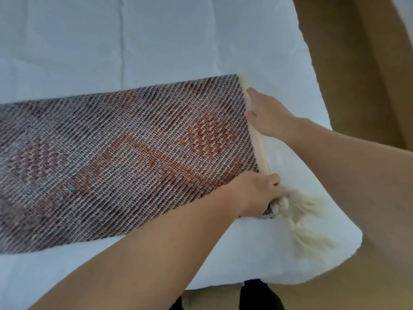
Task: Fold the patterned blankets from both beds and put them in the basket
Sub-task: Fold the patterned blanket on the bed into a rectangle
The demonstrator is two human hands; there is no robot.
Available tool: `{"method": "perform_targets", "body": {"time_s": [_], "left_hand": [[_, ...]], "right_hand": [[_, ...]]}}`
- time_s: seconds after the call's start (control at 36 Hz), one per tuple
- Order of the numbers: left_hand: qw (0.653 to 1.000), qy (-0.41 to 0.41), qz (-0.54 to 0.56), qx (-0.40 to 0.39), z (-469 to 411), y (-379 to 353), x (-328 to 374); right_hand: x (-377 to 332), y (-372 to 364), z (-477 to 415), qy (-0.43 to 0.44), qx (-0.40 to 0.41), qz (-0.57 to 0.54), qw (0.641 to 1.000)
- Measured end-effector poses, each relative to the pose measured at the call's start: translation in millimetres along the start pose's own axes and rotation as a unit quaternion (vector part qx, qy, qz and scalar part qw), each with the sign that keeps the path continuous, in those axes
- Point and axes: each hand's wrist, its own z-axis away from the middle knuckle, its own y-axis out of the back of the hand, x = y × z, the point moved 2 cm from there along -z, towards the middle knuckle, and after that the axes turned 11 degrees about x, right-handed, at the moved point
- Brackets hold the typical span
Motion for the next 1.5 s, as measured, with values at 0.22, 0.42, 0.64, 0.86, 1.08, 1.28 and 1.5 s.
{"method": "perform_targets", "body": {"time_s": [0.22, 0.42, 0.64, 0.86, 1.08, 1.28, 1.5], "left_hand": [[0.996, 0.090, 0.013, -0.020, -14.3, 1.8, 11.5], [0.962, 0.270, 0.034, 0.003, -7.5, 20.6, 25.1], [0.904, 0.413, 0.096, 0.049, 55.9, 68.8, 54.2], [0.835, 0.514, 0.086, 0.178, 168.8, 151.6, 80.5], [0.797, 0.566, 0.054, 0.205, 271.3, 208.2, 97.3], [0.767, 0.581, 0.067, 0.265, 351.3, 232.8, 103.2], [0.768, 0.562, 0.042, 0.306, 449.2, 250.4, 90.3]], "right_hand": [[-6.8, -0.2, -42.8, -0.091, 0.029, -0.180, 0.979], [-12.4, 6.0, -56.9, -0.144, 0.032, -0.261, 0.954], [-53.9, 60.9, -41.6, -0.022, 0.029, -0.196, 0.980], [-134.4, 133.6, -15.7, 0.029, 0.018, -0.185, 0.982], [-227.1, 175.4, 11.3, 0.149, 0.001, -0.117, 0.982], [-319.7, 197.6, 32.2, 0.212, 0.057, -0.043, 0.975], [-407.5, 194.5, 50.5, 0.221, 0.118, -0.025, 0.968]]}}
